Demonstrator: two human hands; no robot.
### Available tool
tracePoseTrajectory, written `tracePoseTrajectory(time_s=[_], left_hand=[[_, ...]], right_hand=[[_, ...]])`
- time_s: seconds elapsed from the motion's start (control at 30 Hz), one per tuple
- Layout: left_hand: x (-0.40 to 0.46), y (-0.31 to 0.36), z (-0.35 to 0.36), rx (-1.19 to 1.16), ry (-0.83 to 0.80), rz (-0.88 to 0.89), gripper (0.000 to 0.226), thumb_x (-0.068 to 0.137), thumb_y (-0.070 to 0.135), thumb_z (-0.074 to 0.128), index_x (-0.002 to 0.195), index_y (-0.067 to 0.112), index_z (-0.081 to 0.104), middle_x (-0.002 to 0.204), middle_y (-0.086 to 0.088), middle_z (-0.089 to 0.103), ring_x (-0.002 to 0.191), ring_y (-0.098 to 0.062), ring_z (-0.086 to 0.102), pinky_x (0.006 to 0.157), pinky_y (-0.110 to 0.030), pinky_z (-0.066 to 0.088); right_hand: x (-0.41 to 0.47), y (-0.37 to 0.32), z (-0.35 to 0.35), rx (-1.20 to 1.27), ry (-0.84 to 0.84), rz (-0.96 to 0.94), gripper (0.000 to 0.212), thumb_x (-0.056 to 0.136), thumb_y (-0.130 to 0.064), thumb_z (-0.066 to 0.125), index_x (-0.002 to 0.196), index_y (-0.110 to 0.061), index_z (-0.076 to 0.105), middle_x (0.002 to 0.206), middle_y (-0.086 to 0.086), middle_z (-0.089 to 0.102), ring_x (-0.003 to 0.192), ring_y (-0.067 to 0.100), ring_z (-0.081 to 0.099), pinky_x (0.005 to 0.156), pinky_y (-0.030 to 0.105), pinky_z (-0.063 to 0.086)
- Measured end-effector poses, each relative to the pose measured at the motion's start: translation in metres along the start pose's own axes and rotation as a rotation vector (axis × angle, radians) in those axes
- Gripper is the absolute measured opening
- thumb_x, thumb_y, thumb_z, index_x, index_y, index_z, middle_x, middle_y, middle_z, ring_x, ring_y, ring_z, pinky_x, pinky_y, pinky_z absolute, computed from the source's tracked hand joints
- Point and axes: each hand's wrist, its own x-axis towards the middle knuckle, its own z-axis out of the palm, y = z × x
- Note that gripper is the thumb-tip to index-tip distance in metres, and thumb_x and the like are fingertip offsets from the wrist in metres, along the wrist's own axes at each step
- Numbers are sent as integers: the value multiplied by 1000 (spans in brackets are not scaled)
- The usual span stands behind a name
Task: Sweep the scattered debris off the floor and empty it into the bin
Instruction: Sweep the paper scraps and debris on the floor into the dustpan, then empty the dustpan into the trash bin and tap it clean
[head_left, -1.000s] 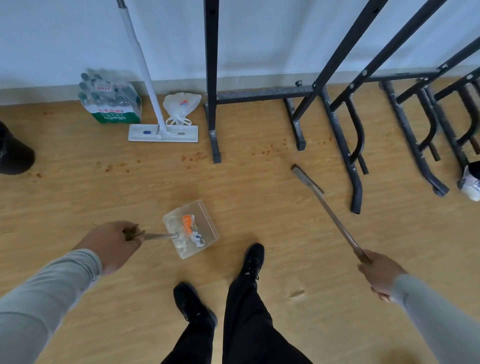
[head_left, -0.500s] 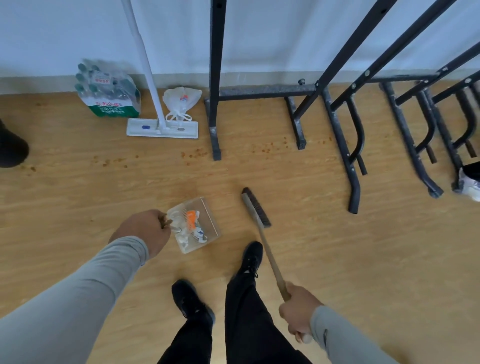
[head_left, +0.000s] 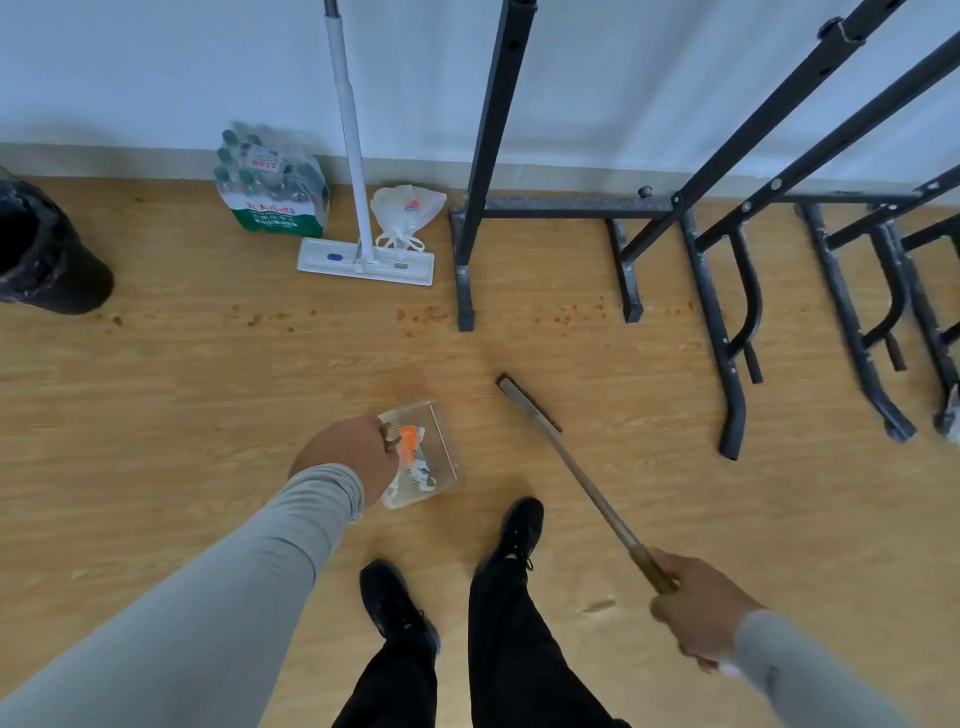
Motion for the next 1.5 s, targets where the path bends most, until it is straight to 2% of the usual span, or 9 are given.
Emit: tracePoseTrajectory(time_s=[0.23,0.37,0.53,0.7,0.9,1.0,1.1,1.33,1.5], left_hand=[[-8,0,1,2,0,7,30,97,46,44,100,21,61,83,2,65,75,-21,63,67,-33,53],[-17,-25,2,-80,-96,-37,23,96,38,48,107,21,59,83,2,64,75,-20,64,65,-31,52],[-66,-94,-5,-330,-59,-136,32,94,39,55,124,29,61,93,7,67,76,-16,65,67,-28,52],[-140,-169,-17,-724,110,-315,37,94,33,62,127,17,63,123,-4,68,108,-26,65,93,-35,53],[-215,-224,-18,-1018,255,-444,17,93,28,64,94,12,62,89,-9,75,66,-26,63,63,-34,52],[-242,-233,-20,-1318,342,-441,17,96,22,63,101,5,65,77,-11,70,49,-22,50,47,-28,42],[-265,-231,-28,-1565,386,-418,19,98,24,61,102,5,61,75,-14,59,47,-20,48,43,-24,37],[-299,-215,-60,-1855,599,-452,15,99,20,58,101,6,53,78,-18,58,39,-16,34,39,-19,30],[-321,-213,-82,-1990,784,-395,39,99,46,53,94,8,52,71,-16,53,32,-14,31,35,-17,28]], right_hand=[[0,-21,35,16,-247,-36,71,90,-1,53,150,-35,39,67,6,48,43,16,39,42,28,36],[-45,1,5,222,-253,-52,55,85,3,64,129,-30,60,66,13,48,50,20,40,46,25,30],[-101,-7,-14,166,-194,-62,55,72,0,73,121,-24,66,74,17,52,70,28,43,65,34,27],[-141,-50,-22,0,-87,-196,37,77,4,75,105,-21,79,73,13,65,66,26,58,67,32,36],[-155,-122,-2,-30,23,-427,28,77,7,79,105,1,78,90,16,77,93,32,68,87,34,48],[-160,-147,18,-14,-25,-454,14,83,4,76,96,-1,75,65,19,65,62,30,59,65,37,44],[-168,-170,34,-21,-130,-479,14,93,-7,70,107,-9,71,65,20,57,46,23,46,48,30,36],[-173,-221,36,-191,-231,-573,17,97,-12,65,112,-14,71,68,16,58,47,19,49,54,29,37],[-173,-248,28,-213,-309,-550,12,102,-18,58,109,-19,67,67,13,55,45,17,43,43,24,35]])
